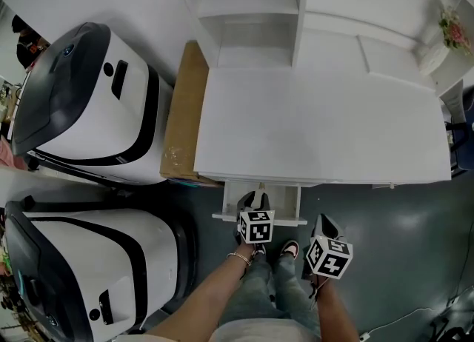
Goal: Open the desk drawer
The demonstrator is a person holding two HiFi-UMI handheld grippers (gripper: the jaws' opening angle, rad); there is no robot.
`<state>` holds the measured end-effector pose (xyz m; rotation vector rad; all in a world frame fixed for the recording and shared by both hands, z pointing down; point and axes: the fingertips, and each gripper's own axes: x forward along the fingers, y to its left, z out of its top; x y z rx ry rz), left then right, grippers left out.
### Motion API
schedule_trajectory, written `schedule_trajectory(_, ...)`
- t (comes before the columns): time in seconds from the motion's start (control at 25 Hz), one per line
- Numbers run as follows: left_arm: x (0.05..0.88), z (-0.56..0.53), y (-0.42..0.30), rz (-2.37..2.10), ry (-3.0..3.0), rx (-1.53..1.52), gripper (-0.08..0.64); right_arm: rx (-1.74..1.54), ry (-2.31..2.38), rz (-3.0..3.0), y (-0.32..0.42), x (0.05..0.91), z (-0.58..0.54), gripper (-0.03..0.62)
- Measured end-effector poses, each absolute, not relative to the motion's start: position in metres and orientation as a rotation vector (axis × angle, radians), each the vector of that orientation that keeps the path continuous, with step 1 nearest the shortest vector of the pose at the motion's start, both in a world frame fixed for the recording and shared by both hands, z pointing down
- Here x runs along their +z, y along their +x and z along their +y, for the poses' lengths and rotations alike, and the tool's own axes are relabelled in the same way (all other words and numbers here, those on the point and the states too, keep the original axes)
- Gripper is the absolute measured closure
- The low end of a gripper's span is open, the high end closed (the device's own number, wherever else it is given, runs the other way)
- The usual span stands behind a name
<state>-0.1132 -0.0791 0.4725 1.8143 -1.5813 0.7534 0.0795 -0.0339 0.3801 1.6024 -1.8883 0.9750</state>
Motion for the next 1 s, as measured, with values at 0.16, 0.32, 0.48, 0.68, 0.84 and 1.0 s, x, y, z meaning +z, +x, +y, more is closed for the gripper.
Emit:
schedule_trajectory(0.16,0.476,-0.089,-0.111,-1.577,1.817,0.761,0.447,0.976,1.595,-1.888,0.080,0.382,-0.043,0.584)
schedule_trajectory(0.32,0.479,-0.097,-0.110,-1.583,1.806,0.770,0.446,0.984,1.593,-1.882,0.082,0.384,-0.049,0.584)
schedule_trajectory(0.48,0.481,-0.105,-0.108,-1.586,1.801,0.777,0.446,0.988,1.587,-1.877,0.085,0.387,-0.055,0.584)
schedule_trajectory(0.68,0.484,-0.107,-0.109,-1.600,1.774,0.785,0.446,0.995,1.578,-1.870,0.087,0.389,-0.059,0.584)
schedule_trajectory(0.84,0.486,-0.109,-0.110,-1.627,1.755,0.809,0.451,0.999,1.573,-1.866,0.090,0.391,-0.063,0.584)
schedule_trajectory(1.0,0.488,-0.110,-0.110,-1.635,1.734,0.800,0.465,0.994,1.566,-1.867,0.091,0.392,-0.065,0.584)
